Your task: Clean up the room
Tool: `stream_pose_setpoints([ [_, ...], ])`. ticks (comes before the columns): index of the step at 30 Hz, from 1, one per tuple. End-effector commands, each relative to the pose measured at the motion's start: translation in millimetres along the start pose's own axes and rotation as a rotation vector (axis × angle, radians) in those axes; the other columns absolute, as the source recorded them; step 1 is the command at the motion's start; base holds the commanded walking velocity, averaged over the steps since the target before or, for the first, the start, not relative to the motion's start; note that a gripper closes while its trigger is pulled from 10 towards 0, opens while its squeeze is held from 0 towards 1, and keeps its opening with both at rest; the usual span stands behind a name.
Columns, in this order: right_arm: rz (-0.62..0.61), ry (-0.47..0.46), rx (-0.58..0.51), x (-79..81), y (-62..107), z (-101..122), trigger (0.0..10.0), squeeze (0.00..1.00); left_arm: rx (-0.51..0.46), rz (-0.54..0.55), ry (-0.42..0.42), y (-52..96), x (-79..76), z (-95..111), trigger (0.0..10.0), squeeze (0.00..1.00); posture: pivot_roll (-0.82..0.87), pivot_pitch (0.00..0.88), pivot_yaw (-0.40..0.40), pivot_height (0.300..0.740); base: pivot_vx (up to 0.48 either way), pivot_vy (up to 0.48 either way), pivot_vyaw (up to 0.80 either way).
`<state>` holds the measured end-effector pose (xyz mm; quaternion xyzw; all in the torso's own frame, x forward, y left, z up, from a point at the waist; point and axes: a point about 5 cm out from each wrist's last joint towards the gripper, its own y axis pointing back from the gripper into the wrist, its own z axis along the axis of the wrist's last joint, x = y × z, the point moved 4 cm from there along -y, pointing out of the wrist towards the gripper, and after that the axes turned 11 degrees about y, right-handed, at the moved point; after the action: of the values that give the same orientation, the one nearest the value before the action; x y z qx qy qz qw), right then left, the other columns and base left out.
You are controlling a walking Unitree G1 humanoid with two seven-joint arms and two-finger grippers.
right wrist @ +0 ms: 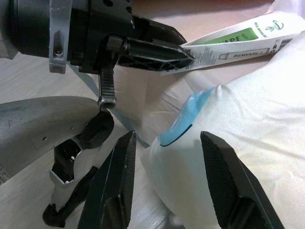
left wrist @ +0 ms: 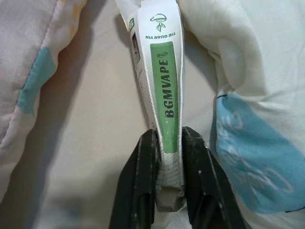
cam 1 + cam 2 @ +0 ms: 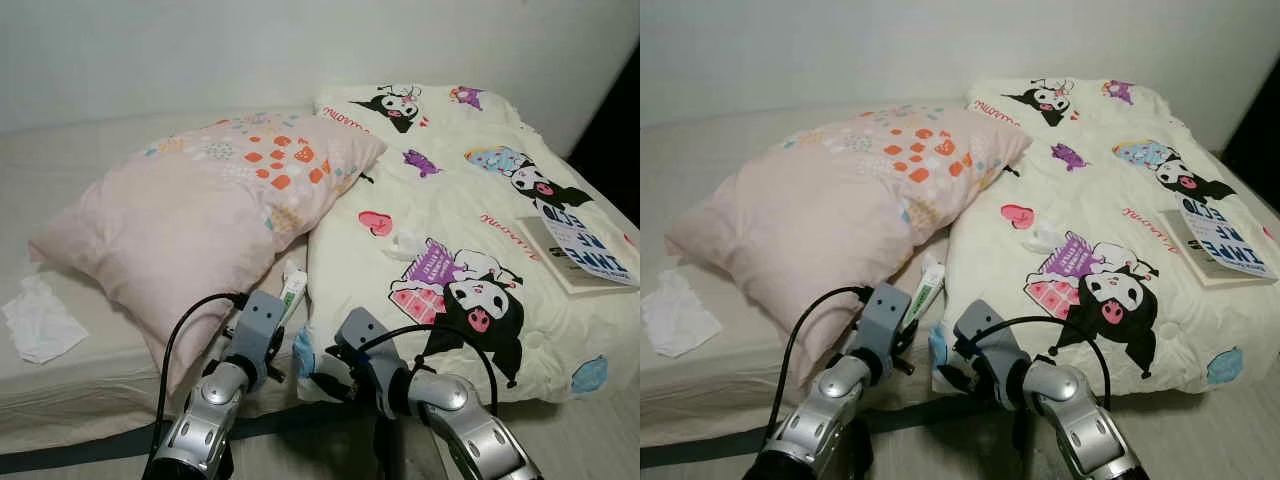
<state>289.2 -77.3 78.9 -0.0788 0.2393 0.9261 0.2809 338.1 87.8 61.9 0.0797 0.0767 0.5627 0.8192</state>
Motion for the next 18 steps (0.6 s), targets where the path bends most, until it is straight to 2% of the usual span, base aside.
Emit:
stream_pose_setpoints([
  [1, 0.026, 0.002, 0.009, 6.8, -0.9, -1.0, 10.0, 0.00, 0.005, -0.006, 0.010, 1.6, 0.6, -3.5, 0.0, 0.00, 0.02, 0.178, -0.013, 0.544, 0.000, 0.000, 0.00],
  [8, 0.024, -0.004, -0.006, 5.4, -1.6, 2.3, 10.0, 0.00, -0.026, -0.037, 0.033, 6.1, -0.2, 2.2, 0.0, 0.00, 0.02, 0.170, -0.012, 0.544, 0.000, 0.000, 0.00],
  [10, 0.010, -0.037, -0.066, 1.6, 1.0, 13.2, 10.0, 0.00, -0.075, -0.090, 0.063, 17.2, -0.9, 11.5, 0.0, 0.00, 0.03, 0.139, -0.018, 0.544, 0.000, 0.000, 0.00],
  [11, -0.009, -0.051, -0.115, -2.1, 4.3, 21.4, 10.0, 0.00, -0.110, -0.088, 0.083, 25.7, 5.1, 18.7, 0.0, 0.00, 0.03, 0.131, -0.017, 0.544, 0.000, 0.000, 0.00],
  [14, -0.023, -0.059, -0.146, -4.5, 6.7, 26.4, 10.0, 0.00, -0.133, -0.082, 0.093, 31.3, 9.7, 23.2, 0.0, 0.00, 0.03, 0.129, -0.017, 0.544, 0.000, 0.000, 0.00],
  [17, -0.063, -0.080, -0.231, -11.9, 14.1, 38.3, 10.0, 0.00, -0.226, -0.051, 0.184, 54.2, 29.7, 43.7, 0.0, 0.00, 0.03, 0.106, -0.014, 0.544, 0.000, 0.000, 0.00],
  [18, -0.063, -0.080, -0.231, -11.9, 14.1, 38.3, 10.0, 0.00, -0.226, -0.051, 0.184, 54.2, 29.7, 43.7, 0.0, 0.00, 0.03, 0.106, -0.014, 0.544, 0.000, 0.000, 0.00],
])
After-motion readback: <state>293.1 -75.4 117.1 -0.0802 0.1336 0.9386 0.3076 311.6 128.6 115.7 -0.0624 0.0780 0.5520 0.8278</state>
